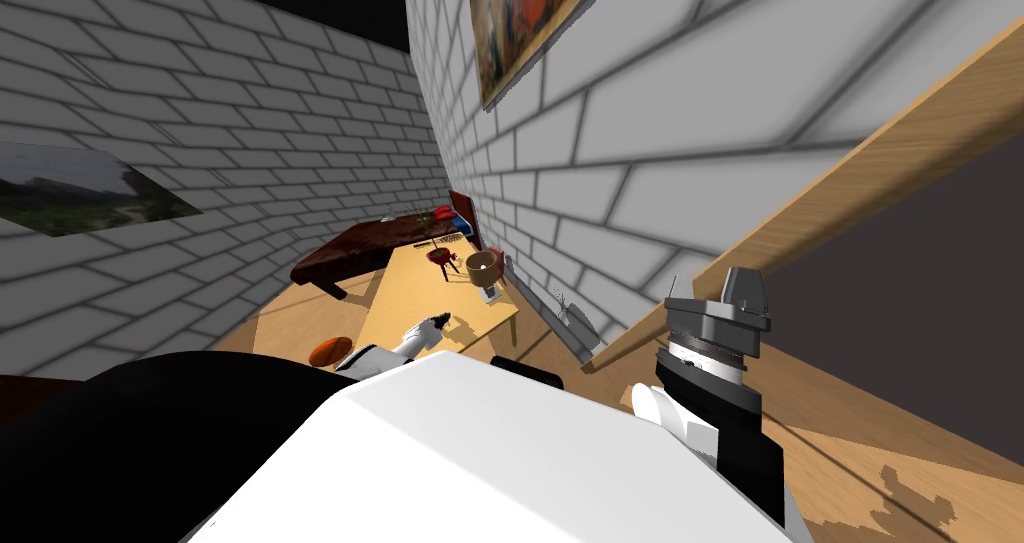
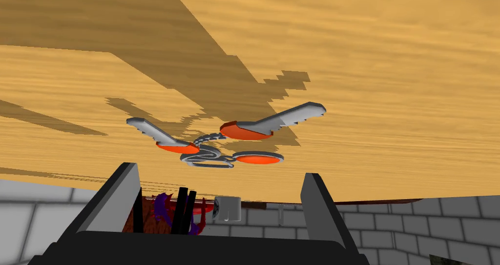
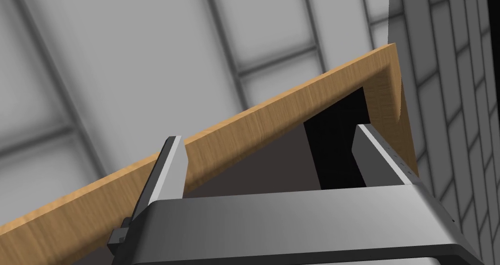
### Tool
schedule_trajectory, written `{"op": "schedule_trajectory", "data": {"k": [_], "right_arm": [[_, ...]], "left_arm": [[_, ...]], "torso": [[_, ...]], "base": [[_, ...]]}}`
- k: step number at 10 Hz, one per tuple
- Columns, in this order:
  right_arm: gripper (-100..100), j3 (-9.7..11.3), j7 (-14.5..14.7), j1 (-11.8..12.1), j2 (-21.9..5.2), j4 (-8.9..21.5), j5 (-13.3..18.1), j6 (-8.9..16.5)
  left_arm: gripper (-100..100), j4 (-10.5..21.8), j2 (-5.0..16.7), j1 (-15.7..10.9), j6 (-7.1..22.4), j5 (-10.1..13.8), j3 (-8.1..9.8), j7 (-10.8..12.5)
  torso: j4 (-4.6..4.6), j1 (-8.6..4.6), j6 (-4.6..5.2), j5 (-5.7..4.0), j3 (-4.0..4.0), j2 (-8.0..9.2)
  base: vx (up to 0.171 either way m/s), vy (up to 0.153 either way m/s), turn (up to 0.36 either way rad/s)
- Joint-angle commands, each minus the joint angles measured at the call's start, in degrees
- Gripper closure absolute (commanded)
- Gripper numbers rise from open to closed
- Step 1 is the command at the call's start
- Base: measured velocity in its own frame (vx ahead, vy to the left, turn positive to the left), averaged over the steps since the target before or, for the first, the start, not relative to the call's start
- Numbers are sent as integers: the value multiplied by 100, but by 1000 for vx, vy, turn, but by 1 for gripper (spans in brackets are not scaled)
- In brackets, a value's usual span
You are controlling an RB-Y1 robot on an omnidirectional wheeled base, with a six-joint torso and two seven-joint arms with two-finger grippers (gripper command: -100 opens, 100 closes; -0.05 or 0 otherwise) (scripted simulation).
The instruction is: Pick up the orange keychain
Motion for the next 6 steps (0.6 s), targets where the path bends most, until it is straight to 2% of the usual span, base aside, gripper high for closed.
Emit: {"op": "schedule_trajectory", "data": {"k": [1, 6], "right_arm": [[0, 0, 0, 0, 0, 0, 0, 0], [0, 0, 0, 0, 0, 0, 0, 0]], "left_arm": [[-100, 22, -52, -24, 23, -202, 49, 117], [-100, -833, -391, 301, 673, -617, -271, 604]], "torso": [[0, 0, 0, 0, 0, 0], [1, -9, 1, -2, 1, 1]], "base": [[-1, 68, 5], [8, 72, 23]]}}
